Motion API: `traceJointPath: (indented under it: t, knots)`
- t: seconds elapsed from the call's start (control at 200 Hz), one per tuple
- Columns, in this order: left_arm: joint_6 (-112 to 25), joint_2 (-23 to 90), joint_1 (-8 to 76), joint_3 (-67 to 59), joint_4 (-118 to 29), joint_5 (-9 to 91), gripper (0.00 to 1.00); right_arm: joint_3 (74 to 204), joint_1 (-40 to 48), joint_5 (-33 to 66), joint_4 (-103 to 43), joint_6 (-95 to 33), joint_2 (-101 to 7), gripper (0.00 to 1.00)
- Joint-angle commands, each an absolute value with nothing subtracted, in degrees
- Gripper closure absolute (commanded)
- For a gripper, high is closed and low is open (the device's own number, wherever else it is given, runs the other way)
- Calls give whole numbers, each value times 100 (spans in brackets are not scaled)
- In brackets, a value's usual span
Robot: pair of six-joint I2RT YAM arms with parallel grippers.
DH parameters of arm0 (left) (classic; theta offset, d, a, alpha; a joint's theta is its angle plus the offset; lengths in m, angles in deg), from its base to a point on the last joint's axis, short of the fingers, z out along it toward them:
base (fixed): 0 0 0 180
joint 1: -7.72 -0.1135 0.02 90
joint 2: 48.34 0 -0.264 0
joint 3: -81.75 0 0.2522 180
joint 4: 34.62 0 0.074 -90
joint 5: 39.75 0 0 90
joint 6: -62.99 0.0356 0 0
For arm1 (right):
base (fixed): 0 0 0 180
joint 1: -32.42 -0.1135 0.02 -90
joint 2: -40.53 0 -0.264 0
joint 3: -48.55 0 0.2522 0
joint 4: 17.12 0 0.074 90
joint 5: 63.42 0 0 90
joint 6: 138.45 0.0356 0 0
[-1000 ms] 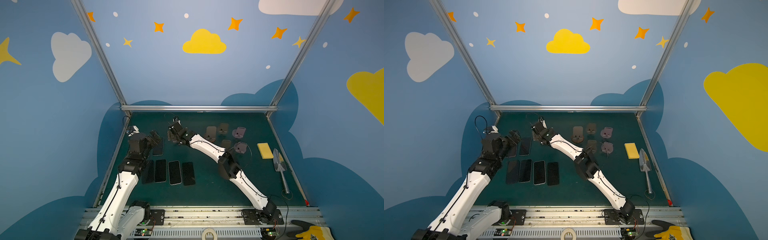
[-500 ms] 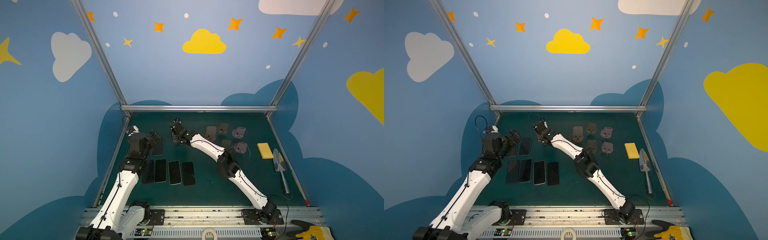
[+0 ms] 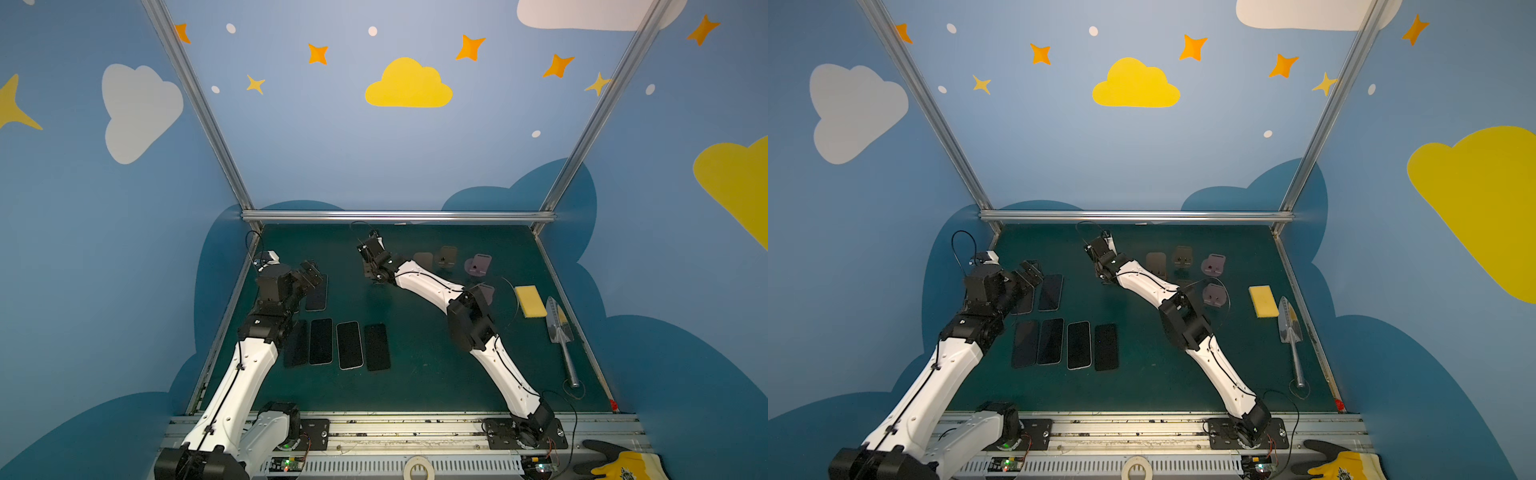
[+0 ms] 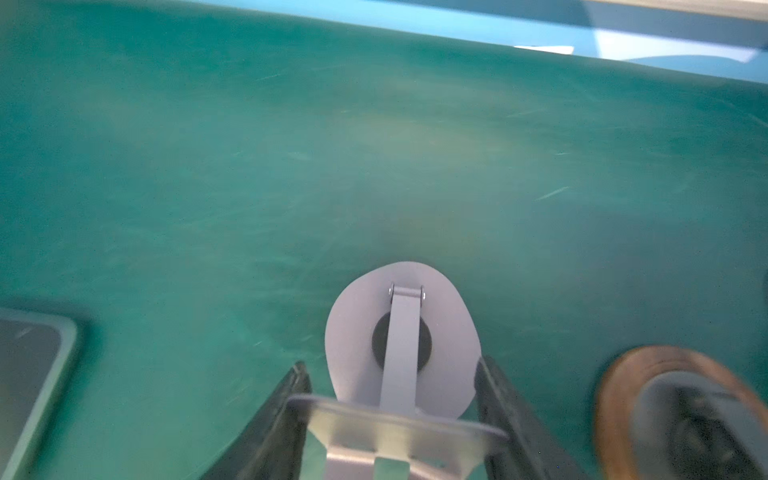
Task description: Remove the phone from the phone stand
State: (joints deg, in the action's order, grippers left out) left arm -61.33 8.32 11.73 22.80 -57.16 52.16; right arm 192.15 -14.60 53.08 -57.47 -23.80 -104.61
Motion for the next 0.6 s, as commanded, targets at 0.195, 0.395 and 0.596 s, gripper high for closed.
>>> traceJointPath:
  t: [0.195,0.395,0.596]
  knots:
    - [-6076,907,1142,2242,-5540,5043,0,18745,-1411,5330,-5604,-1958,-10091,29]
    - [-6058,951,1133,2212,-5543,4997,0,18356,-1476,5338,-5344,-2096,-9592,17]
    - [-5946,866,1124,2248,-5397,4736,0,17992,-1543,5547,-5232,-2374,-8890,14]
